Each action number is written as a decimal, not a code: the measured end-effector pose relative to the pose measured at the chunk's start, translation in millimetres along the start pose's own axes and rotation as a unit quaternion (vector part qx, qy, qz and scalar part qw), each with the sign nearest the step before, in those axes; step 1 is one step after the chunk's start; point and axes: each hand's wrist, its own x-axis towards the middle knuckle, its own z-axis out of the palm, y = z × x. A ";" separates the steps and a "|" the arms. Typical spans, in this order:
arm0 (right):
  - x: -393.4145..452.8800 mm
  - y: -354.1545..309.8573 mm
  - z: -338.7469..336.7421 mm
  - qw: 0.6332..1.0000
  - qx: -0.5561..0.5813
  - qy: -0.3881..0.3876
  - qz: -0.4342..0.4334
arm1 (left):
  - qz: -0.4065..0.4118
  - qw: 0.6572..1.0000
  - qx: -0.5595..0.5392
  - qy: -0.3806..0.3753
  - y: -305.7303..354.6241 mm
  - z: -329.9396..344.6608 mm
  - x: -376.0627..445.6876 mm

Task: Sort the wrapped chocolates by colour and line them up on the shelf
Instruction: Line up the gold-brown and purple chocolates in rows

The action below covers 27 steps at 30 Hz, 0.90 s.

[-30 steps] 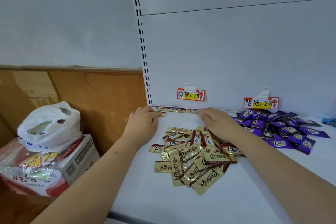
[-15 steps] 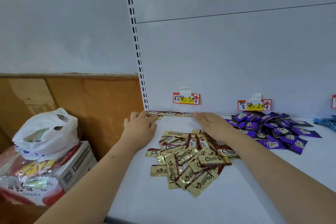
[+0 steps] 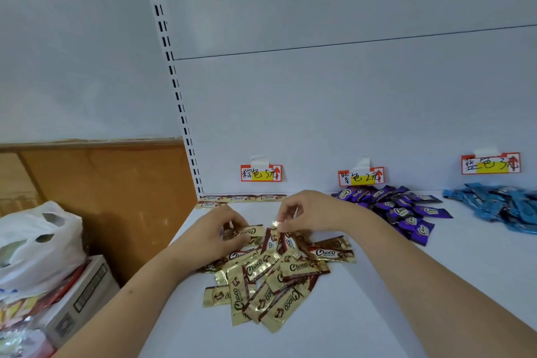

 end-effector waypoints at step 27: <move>19.1 22.1 3.9 0.951 0.210 0.225 0.012 | -0.028 0.985 -0.056 0.161 -3.4 1.9 -1.5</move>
